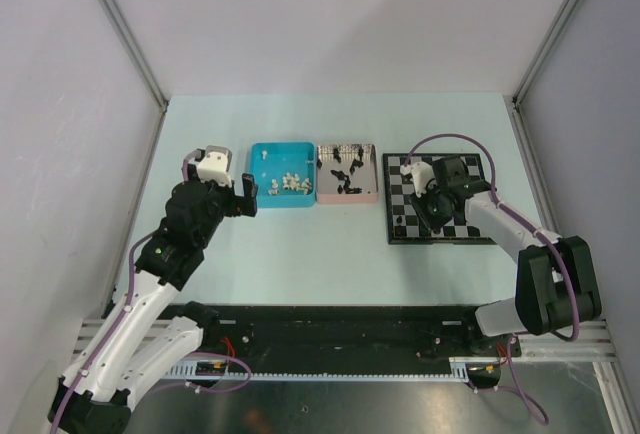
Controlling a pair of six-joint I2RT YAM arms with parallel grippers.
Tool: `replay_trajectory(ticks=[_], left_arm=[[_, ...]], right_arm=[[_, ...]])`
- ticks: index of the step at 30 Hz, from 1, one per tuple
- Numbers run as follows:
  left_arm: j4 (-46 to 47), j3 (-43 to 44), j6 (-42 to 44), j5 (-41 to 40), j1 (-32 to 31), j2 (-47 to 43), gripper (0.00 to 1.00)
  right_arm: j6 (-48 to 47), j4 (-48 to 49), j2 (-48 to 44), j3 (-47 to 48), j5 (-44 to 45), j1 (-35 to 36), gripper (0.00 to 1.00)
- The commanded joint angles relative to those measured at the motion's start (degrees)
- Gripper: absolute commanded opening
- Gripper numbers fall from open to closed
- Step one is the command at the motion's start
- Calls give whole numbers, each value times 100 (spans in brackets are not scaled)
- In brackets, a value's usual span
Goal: Set up the chess pieces on the board
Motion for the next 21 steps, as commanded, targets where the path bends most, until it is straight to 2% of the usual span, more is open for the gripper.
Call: replay_trajectory(ticks=[1, 9, 11, 13, 16, 18, 19, 21], left_arm=[[190, 10, 171, 17, 39, 1, 100], [199, 1, 162, 34, 39, 18, 100], [199, 1, 145, 34, 39, 18, 100], [190, 19, 75, 61, 39, 27, 100], [199, 89, -118, 376, 39, 80, 100], [199, 282, -329, 866, 39, 281, 100], [199, 361, -530, 1069, 39, 386, 100], [207, 625, -794, 1648, 39, 719, 100]], right_arm=[[-78, 180, -323, -10, -11, 20, 29], [-245, 101, -745, 218, -485, -24, 37], [-263, 75, -876, 315, -652, -155, 42], [-298, 22, -991, 446, -1073, -313, 53], [-290, -48, -1193, 648, -1618, -612, 59], [-211, -22, -1307, 851, -2108, -831, 69], [-106, -13, -1299, 912, -2294, -885, 83], [52, 48, -1212, 1001, -2707, -973, 98]])
